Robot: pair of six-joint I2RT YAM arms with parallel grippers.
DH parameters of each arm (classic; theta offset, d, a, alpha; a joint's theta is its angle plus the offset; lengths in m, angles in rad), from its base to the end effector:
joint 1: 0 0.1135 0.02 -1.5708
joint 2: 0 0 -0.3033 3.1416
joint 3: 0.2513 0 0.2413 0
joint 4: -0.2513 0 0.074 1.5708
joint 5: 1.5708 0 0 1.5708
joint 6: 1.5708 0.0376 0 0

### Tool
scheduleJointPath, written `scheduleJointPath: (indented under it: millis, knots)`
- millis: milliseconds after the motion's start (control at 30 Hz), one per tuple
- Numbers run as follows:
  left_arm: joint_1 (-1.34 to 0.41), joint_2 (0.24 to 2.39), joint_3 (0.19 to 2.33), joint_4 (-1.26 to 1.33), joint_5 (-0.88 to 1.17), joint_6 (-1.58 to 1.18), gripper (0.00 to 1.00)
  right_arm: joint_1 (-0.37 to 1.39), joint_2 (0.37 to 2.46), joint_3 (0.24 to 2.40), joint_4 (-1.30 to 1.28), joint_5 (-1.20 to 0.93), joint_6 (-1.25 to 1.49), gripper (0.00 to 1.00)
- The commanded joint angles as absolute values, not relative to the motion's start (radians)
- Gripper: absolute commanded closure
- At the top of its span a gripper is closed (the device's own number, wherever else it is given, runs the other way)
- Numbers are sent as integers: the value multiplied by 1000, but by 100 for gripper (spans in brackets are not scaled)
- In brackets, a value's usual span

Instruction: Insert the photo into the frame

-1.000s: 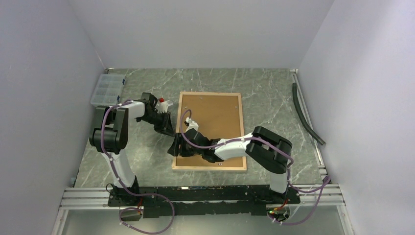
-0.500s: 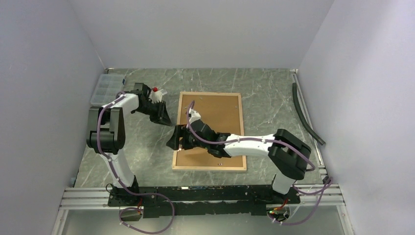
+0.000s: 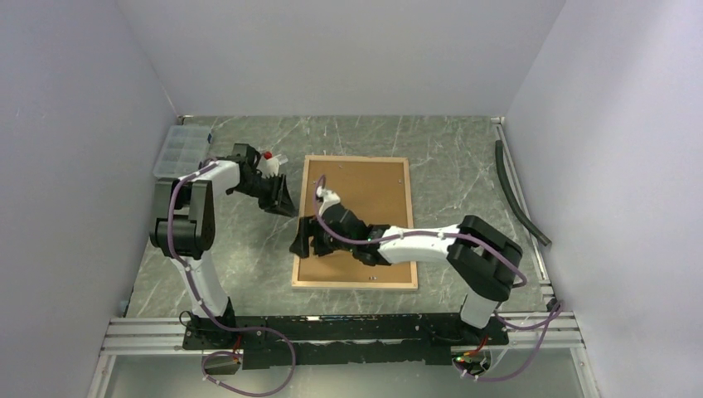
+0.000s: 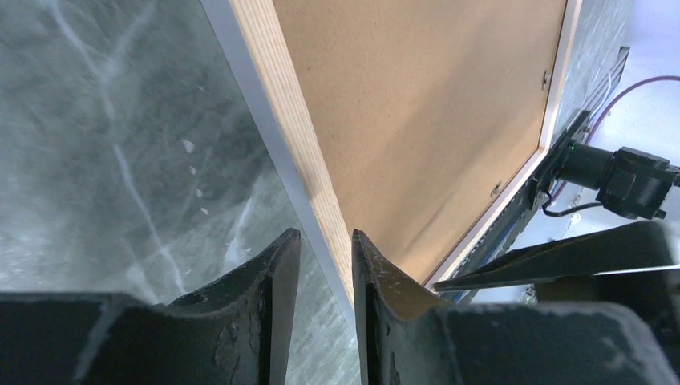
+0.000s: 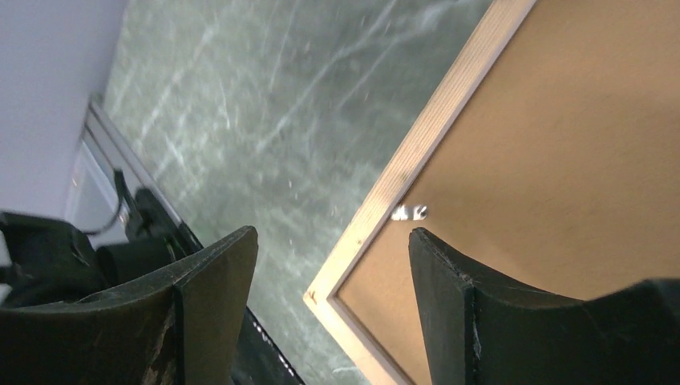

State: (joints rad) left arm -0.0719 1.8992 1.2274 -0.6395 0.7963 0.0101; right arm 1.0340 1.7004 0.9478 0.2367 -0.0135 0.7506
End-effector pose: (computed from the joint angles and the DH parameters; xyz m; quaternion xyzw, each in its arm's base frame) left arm 0.3610 -0.0529 0.2052 0.0876 0.9112 -0.3880 0.1073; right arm 0.1877 0.3164 0.2432 -0.1254 0.8549 0.3955 0.3114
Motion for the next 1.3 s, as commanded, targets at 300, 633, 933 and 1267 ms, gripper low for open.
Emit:
scheduleJointPath:
  millis: [300, 633, 933, 1267]
  knots:
    - [-128, 1947, 1194, -598, 768, 12, 72, 1111, 1832, 952, 311, -17, 755, 30]
    - [-129, 1958, 1185, -611, 755, 21, 78, 1112, 1897, 994, 328, -19, 767, 32]
    - [-129, 1957, 1183, -619, 756, 32, 81, 1112, 1897, 998, 318, 33, 770, 34]
    - [-130, 1961, 1178, -617, 758, 36, 83, 1111, 1919, 1014, 328, 25, 758, 35]
